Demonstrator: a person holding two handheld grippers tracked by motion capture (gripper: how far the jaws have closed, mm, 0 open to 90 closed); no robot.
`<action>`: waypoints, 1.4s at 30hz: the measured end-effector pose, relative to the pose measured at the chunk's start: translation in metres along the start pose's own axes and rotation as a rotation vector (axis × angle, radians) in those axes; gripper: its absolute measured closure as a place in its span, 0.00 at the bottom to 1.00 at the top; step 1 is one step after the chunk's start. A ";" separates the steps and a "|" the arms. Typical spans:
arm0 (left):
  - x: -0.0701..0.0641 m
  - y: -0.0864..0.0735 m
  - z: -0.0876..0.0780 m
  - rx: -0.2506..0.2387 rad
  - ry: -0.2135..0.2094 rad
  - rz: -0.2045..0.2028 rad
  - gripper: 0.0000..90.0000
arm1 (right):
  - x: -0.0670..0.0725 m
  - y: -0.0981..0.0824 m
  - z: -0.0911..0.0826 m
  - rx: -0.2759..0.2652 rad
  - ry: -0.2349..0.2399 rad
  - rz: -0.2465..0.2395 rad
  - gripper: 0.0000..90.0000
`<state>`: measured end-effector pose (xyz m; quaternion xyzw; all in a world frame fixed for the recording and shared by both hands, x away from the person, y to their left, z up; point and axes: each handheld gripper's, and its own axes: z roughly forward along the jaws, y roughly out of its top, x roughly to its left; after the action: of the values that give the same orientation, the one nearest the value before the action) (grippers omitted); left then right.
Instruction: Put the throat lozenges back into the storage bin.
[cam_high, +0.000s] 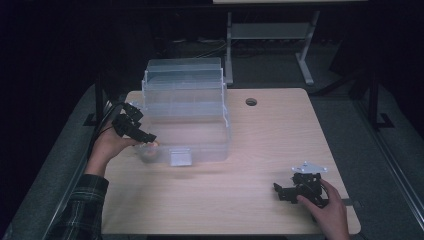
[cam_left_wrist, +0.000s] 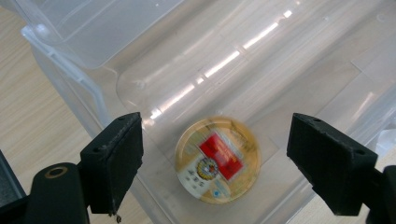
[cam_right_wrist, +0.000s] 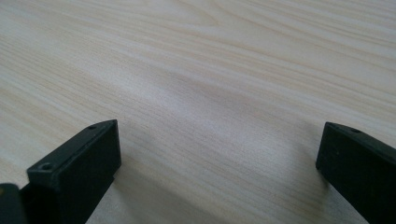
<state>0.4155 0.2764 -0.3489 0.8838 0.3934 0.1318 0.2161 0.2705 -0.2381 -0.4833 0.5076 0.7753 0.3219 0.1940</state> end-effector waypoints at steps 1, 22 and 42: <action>0.000 0.000 0.000 0.001 0.000 0.000 0.20 | 0.000 0.000 0.000 0.000 0.000 0.000 0.00; -0.006 -0.006 -0.021 -0.045 0.019 0.002 0.20 | 0.000 0.000 0.000 0.000 0.000 0.000 0.00; -0.014 -0.041 -0.035 -0.125 0.020 -0.036 0.20 | 0.000 0.000 0.000 0.000 -0.001 0.000 0.00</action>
<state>0.3657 0.3002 -0.3392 0.8601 0.4023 0.1610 0.2693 0.2704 -0.2382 -0.4832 0.5076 0.7752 0.3217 0.1945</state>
